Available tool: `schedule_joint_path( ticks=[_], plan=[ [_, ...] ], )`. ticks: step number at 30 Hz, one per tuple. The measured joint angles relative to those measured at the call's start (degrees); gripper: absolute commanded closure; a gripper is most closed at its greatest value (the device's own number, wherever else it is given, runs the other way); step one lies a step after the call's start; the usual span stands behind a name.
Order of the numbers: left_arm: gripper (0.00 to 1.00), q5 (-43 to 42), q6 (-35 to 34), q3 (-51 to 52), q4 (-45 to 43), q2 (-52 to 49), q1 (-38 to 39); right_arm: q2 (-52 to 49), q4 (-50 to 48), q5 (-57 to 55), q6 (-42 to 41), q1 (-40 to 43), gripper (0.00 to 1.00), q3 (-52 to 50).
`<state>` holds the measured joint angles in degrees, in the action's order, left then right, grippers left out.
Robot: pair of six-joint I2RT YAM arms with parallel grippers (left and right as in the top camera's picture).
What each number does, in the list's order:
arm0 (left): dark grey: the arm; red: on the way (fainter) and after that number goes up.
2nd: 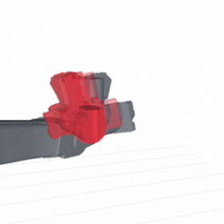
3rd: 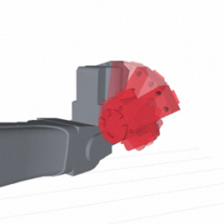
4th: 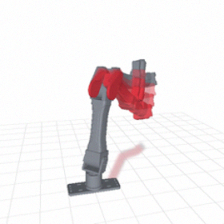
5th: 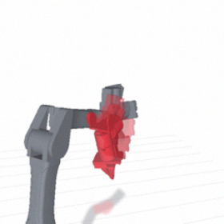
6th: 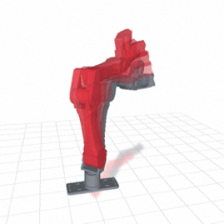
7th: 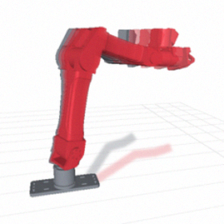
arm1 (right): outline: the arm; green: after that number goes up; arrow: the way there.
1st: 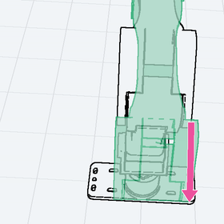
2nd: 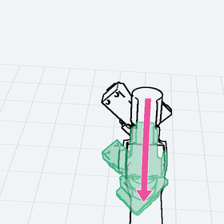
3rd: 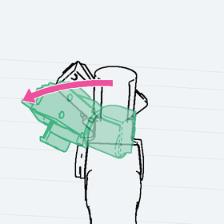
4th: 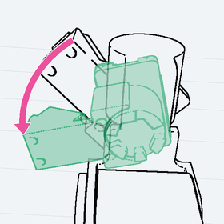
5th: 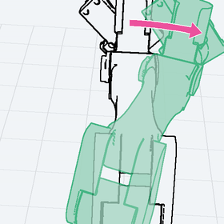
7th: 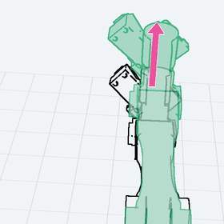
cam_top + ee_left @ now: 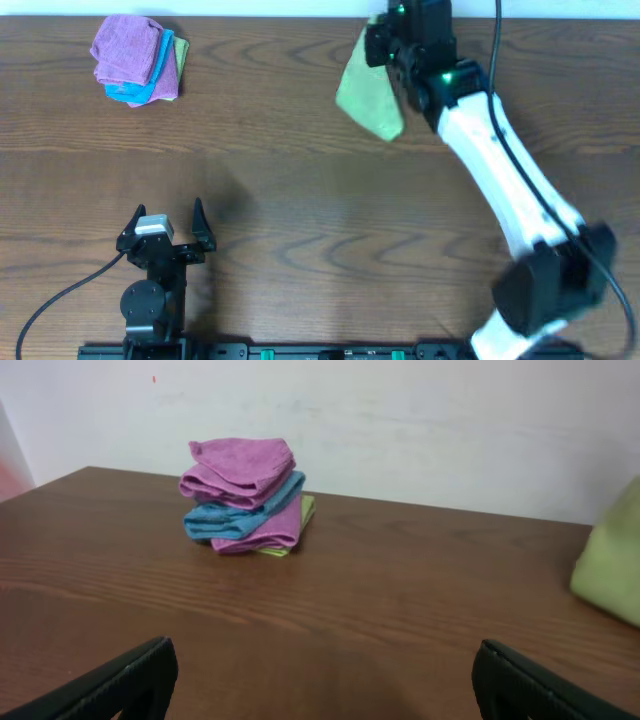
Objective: Fold the cloth
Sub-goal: 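Lift the green cloth with the right gripper and swing it toward center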
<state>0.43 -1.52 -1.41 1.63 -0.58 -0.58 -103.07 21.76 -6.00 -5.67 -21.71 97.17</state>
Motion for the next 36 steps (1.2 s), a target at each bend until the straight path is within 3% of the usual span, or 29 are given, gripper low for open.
schedule_joint_path(
  ticks=[12, 19, 31, 36],
  plan=[
    [0.05, 0.00, 0.00, 0.00, 0.00, 0.00, 0.00, 10.27, 19.87, -3.78, 2.49, -16.22, 0.99, 0.37],
    [0.05, 0.00, 0.00, 0.00, 0.00, 0.00, 0.00, 15.37, 22.84, -3.45, 2.51, -22.03, 0.99, 0.37],
    [0.05, 0.00, 0.00, 0.00, 0.00, 0.00, 0.00, 5.97, 30.80, -9.05, 1.81, -12.31, 0.99, 0.22],
    [0.05, 0.00, 0.00, 0.00, 0.00, 0.00, 0.00, 5.75, 25.49, -15.87, 0.72, -4.63, 0.99, 0.17]
  ],
)
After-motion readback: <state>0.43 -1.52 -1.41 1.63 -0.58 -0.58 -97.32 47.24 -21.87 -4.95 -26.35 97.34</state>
